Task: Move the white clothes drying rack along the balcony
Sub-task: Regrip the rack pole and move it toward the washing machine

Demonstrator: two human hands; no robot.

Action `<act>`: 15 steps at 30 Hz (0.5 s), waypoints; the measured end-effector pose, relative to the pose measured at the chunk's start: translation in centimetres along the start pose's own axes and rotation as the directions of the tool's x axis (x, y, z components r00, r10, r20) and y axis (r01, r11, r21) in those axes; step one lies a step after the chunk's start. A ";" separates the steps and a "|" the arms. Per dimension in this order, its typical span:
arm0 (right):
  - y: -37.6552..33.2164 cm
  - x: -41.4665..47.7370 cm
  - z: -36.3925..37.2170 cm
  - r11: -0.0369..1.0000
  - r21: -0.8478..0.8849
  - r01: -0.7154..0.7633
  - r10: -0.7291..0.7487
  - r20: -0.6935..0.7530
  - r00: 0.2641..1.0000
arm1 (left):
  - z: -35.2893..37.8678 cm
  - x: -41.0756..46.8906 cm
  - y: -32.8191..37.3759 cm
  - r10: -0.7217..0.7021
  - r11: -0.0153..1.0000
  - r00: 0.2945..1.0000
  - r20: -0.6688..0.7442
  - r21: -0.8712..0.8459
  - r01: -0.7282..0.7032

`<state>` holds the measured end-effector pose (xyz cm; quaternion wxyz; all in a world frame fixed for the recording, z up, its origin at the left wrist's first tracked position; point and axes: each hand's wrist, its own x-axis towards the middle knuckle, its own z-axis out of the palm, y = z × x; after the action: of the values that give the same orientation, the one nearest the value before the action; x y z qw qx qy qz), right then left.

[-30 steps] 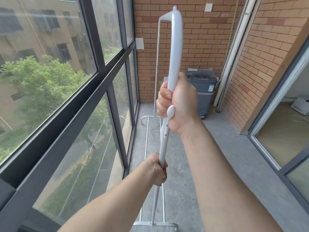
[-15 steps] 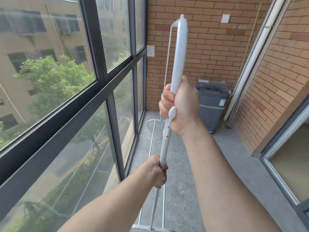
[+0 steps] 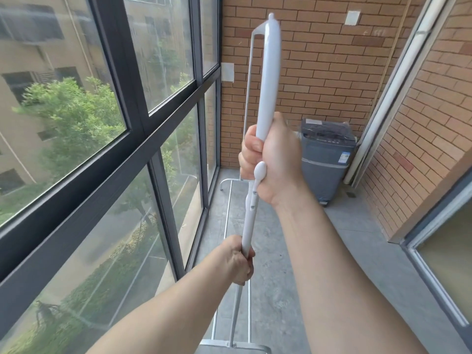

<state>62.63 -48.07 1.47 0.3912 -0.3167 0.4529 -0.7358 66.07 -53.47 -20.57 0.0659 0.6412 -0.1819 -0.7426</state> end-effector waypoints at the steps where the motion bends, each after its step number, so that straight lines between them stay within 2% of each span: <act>1: 0.2 1.2 0.1 1.000 -0.001 0.004 -0.004 -0.003 1.000 | 0.2 0.6 1.1 -0.006 1.000 1.000 0.002 -0.006 0.006; 6: 1.2 7.0 1.0 1.000 0.003 0.003 -0.003 -0.026 1.000 | 1.1 3.2 6.6 -0.005 1.000 0.999 0.039 0.010 0.005; 15: 3.4 16.4 1.9 1.000 -0.003 0.021 -0.021 -0.035 0.999 | 2.4 7.1 15.3 0.002 0.999 1.000 0.010 0.052 -0.003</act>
<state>57.08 -63.93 0.94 0.3751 -0.3090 0.4575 -0.7447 60.47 -69.54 -21.50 0.0493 0.6388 -0.2021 -0.7408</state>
